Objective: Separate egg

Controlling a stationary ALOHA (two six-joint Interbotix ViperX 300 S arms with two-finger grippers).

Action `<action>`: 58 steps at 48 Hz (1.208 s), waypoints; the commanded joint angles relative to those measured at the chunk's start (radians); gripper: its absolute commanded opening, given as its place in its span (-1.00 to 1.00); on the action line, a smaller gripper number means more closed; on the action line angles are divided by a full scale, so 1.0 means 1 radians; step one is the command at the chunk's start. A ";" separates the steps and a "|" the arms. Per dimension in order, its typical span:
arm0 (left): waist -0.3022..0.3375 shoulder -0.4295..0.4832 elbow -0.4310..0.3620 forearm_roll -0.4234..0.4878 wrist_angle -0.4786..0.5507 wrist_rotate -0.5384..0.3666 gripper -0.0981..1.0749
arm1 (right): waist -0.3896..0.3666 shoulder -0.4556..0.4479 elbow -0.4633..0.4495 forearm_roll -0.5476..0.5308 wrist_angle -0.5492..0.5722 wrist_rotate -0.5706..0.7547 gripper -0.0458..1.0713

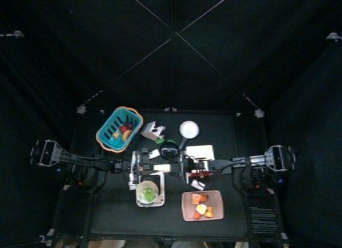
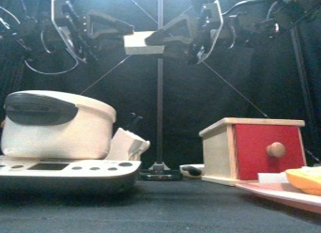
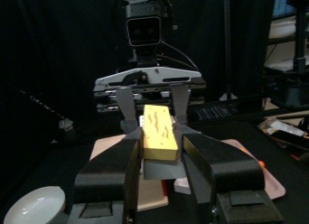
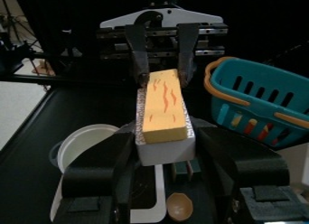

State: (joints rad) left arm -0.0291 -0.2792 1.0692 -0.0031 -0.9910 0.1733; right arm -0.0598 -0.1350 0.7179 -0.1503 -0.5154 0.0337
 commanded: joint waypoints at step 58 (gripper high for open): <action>0.008 -0.031 0.055 -0.005 -0.060 -0.003 0.17 | 0.006 -0.169 0.130 0.091 0.091 0.005 0.18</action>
State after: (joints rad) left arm -0.0169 -0.3099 1.1413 -0.0061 -1.0462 0.1733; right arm -0.0583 -0.2715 0.8560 -0.0675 -0.4433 0.0368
